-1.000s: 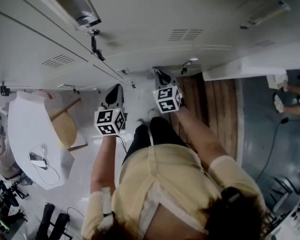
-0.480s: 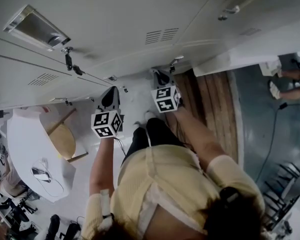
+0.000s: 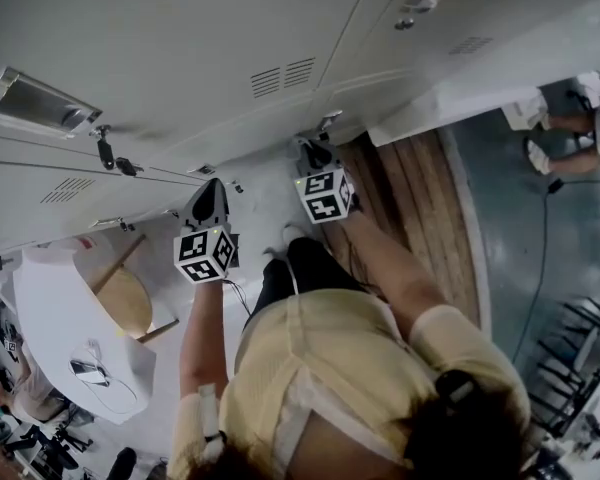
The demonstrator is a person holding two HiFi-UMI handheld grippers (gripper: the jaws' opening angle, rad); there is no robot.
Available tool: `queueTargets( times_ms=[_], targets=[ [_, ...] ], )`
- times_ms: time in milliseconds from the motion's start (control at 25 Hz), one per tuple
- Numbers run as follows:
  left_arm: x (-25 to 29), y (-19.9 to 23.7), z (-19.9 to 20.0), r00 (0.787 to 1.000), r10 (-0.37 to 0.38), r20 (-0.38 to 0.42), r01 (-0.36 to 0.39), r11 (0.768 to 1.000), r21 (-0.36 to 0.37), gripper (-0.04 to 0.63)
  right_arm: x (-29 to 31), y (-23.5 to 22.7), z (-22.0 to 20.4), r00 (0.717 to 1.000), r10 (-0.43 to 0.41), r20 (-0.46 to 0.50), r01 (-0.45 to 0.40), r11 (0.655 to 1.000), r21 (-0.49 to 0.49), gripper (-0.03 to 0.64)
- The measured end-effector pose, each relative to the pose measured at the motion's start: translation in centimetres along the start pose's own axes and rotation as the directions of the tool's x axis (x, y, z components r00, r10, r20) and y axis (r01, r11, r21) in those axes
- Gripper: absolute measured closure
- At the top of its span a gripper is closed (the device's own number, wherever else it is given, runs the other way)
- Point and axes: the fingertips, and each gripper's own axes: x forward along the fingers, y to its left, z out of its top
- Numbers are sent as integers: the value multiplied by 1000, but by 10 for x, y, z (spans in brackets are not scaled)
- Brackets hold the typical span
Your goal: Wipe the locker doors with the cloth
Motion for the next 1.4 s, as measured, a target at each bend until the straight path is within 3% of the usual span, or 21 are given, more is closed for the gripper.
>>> queueTargets(
  times_ms=[600, 1400],
  targets=[
    [-27, 20, -1, 998, 54, 15, -53, 998, -33, 594, -30, -2, -5, 1000, -20, -7, 21, 1000, 20, 603],
    [-88, 20, 35, 990, 74, 117, -70, 997, -40, 594, -101, 17, 62, 991, 25, 128, -28, 999, 23, 603]
  ],
)
